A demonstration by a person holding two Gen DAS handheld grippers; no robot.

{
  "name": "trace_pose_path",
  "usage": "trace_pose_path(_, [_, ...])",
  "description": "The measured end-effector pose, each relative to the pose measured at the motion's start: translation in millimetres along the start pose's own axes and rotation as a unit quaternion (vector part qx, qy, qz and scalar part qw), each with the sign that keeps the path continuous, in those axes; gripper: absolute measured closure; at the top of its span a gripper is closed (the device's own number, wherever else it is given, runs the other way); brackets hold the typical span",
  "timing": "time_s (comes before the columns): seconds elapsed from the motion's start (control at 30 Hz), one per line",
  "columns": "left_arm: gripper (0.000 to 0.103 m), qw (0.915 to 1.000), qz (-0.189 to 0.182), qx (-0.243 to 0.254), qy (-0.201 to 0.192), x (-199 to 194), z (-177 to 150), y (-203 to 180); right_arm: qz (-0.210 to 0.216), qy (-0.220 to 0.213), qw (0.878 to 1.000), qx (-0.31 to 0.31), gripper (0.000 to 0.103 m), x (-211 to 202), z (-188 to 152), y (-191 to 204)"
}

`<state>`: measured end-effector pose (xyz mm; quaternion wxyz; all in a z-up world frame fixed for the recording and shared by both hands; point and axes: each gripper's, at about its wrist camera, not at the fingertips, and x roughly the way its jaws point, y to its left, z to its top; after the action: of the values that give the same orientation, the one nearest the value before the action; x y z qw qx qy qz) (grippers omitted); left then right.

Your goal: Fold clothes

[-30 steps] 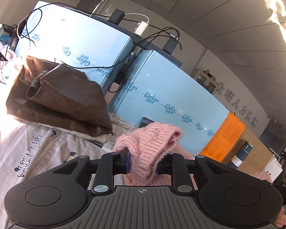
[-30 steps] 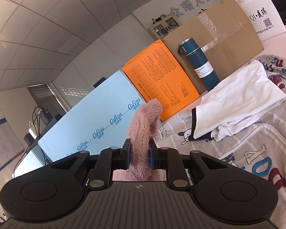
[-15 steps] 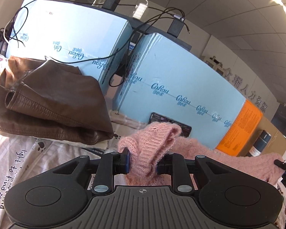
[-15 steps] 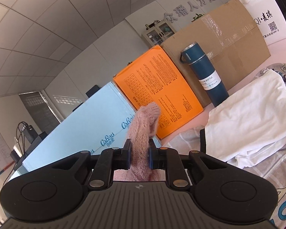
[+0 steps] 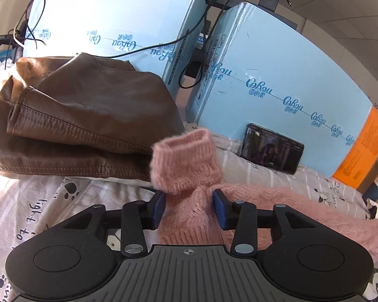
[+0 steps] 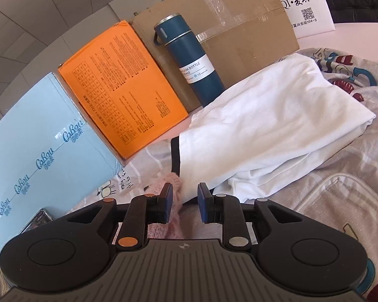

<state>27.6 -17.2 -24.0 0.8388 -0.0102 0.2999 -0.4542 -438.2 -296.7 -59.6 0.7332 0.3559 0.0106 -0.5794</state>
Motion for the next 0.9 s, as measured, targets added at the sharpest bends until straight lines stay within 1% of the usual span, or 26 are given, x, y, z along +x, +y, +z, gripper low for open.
trace_pose_path(0.03, [0.03,0.9996,0.022,0.0,-0.016,-3,1,2,0.0,0.0,1.0,0.004,0.08,0,1,-2])
trace_pose_path(0.07, [0.026,0.9991,0.034,-0.003,-0.027,-6,2,5,0.001,0.0,1.0,0.007,0.076,-1,1,-4])
trace_pose_path(0.1, [0.026,0.9985,0.041,-0.005,-0.035,-9,3,9,0.002,0.002,1.0,0.008,0.075,-1,1,-4])
trace_pose_path(0.2, [0.026,0.9975,0.039,0.005,-0.058,-21,6,11,0.006,-0.003,1.0,0.004,0.071,-2,1,-3])
trace_pose_path(0.27, [0.026,0.9965,0.038,0.011,-0.073,-29,8,11,0.019,-0.008,1.0,0.007,0.069,-6,1,-2])
trace_pose_path(0.33, [0.026,0.9943,0.025,0.039,-0.096,-34,8,1,0.044,-0.012,0.999,0.008,0.066,-10,0,0])
trace_pose_path(0.4, [0.025,0.9898,0.007,0.086,-0.113,-35,6,-19,0.07,-0.017,0.997,0.003,0.059,-15,-1,3])
trace_pose_path(0.47, [0.019,0.9839,-0.007,0.143,-0.107,-27,4,-44,0.095,-0.019,0.995,-0.011,0.053,-19,-3,9])
trace_pose_path(0.5, [0.019,0.9813,-0.01,0.166,-0.097,-22,2,-54,0.106,-0.015,0.994,-0.02,0.049,-20,-4,13])
trace_pose_path(0.57, [0.019,0.9761,-0.03,0.208,-0.055,-2,0,-78,0.127,-0.007,0.991,-0.039,0.042,-22,-7,20])
trace_pose_path(0.63, [0.019,0.9691,-0.055,0.24,-0.01,20,-2,-99,0.137,0.002,0.989,-0.062,0.04,-23,-11,28])
trace_pose_path(0.67, [0.019,0.9671,-0.063,0.246,0.004,29,-3,-106,0.14,0.007,0.987,-0.072,0.04,-24,-13,31])
trace_pose_path(0.77, [0.019,0.9659,-0.086,0.235,0.066,66,-5,-110,0.146,0.014,0.985,-0.09,0.036,-24,-18,36])
trace_pose_path(0.83, [0.019,0.9688,-0.098,0.208,0.091,76,-12,-105,0.145,0.017,0.984,-0.097,0.034,-25,-20,38])
trace_pose_path(0.9, [0.02,0.9693,-0.105,0.207,0.081,74,-17,-104,0.146,0.019,0.984,-0.1,0.031,-25,-21,38])
